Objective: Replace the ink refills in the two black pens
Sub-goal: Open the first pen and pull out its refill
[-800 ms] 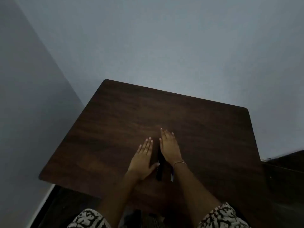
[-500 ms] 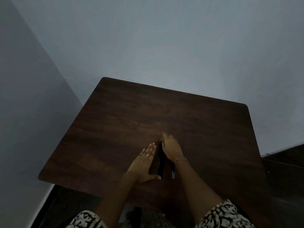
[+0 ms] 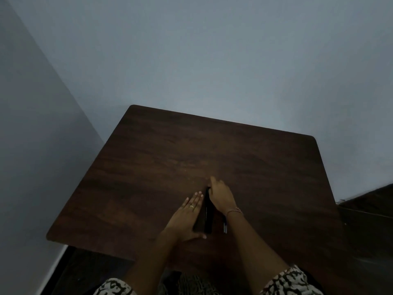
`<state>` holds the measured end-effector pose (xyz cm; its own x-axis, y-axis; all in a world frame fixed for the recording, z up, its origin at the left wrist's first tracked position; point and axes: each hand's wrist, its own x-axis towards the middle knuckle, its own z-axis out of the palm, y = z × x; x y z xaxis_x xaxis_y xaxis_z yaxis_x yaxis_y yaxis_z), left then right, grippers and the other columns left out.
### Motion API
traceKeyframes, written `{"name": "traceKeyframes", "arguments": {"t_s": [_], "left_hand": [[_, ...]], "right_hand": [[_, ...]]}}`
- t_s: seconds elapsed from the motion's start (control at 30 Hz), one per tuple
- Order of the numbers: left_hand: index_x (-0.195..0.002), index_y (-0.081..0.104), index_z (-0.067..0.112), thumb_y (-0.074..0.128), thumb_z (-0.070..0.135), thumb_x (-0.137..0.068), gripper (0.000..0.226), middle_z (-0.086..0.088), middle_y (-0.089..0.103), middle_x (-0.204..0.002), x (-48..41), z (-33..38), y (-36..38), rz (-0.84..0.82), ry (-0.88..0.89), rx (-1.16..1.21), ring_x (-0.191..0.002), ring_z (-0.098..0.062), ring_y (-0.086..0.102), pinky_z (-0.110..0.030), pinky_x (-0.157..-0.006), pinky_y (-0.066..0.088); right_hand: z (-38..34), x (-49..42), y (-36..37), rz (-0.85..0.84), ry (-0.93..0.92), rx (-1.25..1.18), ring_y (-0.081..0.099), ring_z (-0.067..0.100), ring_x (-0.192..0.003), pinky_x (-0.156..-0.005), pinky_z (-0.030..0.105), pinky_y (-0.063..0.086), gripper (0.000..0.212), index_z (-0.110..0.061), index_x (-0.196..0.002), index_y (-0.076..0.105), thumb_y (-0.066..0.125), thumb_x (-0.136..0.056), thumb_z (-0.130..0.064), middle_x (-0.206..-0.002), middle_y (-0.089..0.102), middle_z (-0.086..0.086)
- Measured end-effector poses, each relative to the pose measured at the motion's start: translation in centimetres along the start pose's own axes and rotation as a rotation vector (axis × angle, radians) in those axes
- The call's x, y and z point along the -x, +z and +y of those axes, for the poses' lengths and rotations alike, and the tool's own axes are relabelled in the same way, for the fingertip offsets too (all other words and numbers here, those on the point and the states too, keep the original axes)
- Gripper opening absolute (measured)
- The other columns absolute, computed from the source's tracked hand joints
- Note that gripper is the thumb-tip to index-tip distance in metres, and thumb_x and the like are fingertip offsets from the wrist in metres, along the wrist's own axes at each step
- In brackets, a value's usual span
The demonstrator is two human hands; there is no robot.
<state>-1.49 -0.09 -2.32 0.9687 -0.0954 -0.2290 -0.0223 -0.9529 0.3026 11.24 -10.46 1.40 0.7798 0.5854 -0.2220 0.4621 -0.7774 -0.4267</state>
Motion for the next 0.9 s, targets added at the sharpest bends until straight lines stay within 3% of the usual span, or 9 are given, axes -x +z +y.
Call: {"name": "traceKeyframes", "arguments": {"t_s": [0.37, 0.53, 0.73, 0.9], "left_hand": [[-0.141, -0.025, 0.015, 0.046, 0.068, -0.077, 0.108, 0.001, -0.024, -0.152, 0.3, 0.1, 0.4, 0.034, -0.018, -0.025, -0.141, -0.013, -0.024, -0.031, -0.117, -0.012], [-0.142, -0.024, 0.016, 0.045, 0.067, -0.078, 0.107, 0.002, -0.023, -0.153, 0.8, -0.2, -0.5, 0.103, -0.017, -0.038, -0.142, -0.012, -0.022, -0.032, -0.117, -0.012], [-0.143, -0.022, 0.013, 0.045, 0.068, -0.078, 0.109, -0.003, -0.021, -0.155, 1.0, -0.4, -2.8, 0.207, -0.014, -0.073, -0.141, -0.012, -0.025, -0.033, -0.117, -0.010], [-0.141, -0.026, 0.015, 0.044, 0.068, -0.080, 0.107, -0.002, -0.026, -0.154, 0.9, 0.3, -4.2, 0.283, 0.011, -0.089, -0.139, -0.011, -0.029, -0.031, -0.115, -0.015]], "right_hand": [[0.0, 0.6, 0.2, 0.076, 0.005, -0.021, 0.059, 0.031, -0.091, -0.081, 0.040, 0.049, 0.024, -0.007, -0.115, 0.050, 0.042, -0.093, -0.011, -0.105, 0.059, 0.017], [-0.7, 0.9, -0.1, 0.164, 0.002, -0.038, 0.059, 0.033, -0.087, -0.078, 0.038, 0.049, 0.017, -0.006, -0.107, 0.050, 0.042, -0.094, -0.014, -0.103, 0.057, 0.017], [-1.4, 1.3, -1.1, 0.271, -0.036, -0.275, 0.061, 0.022, -0.099, -0.084, 0.037, 0.052, 0.020, -0.013, -0.111, 0.052, 0.053, -0.092, -0.015, -0.106, 0.064, 0.006], [-2.0, 2.3, -1.8, 0.368, -0.050, -0.491, 0.061, 0.015, -0.103, -0.092, 0.032, 0.052, 0.040, -0.018, -0.118, 0.051, 0.067, -0.083, -0.007, -0.116, 0.061, 0.000]]}}
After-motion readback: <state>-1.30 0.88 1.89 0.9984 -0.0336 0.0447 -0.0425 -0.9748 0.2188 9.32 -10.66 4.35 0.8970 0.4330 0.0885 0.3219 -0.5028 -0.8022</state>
